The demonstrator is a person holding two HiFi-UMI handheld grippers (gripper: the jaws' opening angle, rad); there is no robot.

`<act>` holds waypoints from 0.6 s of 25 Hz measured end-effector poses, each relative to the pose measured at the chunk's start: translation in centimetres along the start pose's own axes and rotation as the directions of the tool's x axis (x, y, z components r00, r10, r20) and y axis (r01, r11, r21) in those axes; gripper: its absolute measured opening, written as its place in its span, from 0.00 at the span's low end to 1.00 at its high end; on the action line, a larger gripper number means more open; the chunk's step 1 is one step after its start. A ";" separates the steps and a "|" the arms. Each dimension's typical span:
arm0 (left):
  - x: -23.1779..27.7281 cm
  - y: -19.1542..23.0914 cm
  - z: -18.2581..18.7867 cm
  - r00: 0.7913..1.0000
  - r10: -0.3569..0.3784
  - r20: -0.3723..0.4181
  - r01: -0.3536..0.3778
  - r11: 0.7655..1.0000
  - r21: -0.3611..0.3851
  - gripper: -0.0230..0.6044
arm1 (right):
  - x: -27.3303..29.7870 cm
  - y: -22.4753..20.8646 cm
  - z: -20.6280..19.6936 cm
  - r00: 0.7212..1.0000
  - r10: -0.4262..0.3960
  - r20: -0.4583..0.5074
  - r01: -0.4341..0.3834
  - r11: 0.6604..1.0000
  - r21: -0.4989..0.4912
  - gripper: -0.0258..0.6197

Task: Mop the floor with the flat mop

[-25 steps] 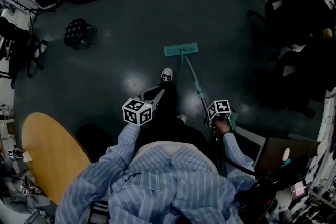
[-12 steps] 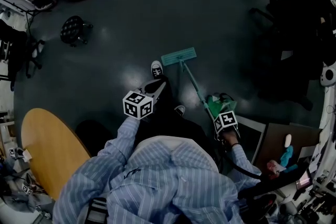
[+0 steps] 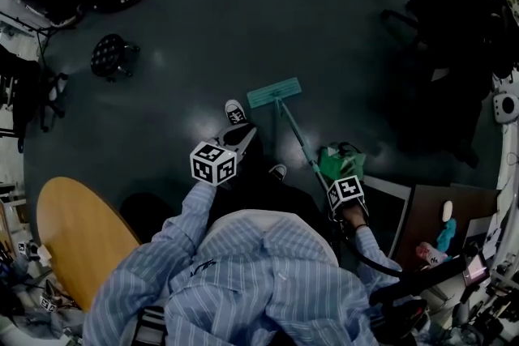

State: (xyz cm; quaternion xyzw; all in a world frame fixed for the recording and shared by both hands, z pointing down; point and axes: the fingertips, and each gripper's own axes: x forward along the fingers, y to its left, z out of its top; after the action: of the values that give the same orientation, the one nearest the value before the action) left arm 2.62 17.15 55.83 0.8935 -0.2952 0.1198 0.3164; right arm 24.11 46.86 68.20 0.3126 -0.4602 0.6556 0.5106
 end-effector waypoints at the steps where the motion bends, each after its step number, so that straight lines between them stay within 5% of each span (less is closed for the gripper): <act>1: 0.0 0.1 0.0 1.000 0.001 -0.002 -0.001 1.000 0.000 0.09 | 0.0 0.0 0.1 1.000 0.001 0.002 -0.001 1.000 0.002 0.15; 15: 0.2 2.7 1.1 1.000 0.022 -0.005 -0.022 0.999 -0.022 0.09 | -1.5 1.3 6.9 0.999 0.005 0.032 -0.005 1.000 0.003 0.15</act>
State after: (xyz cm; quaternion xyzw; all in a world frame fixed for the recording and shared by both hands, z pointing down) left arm 1.13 14.65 56.37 0.8863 -0.3057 0.1222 0.3257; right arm 22.90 39.82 69.13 0.3228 -0.4683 0.6523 0.5011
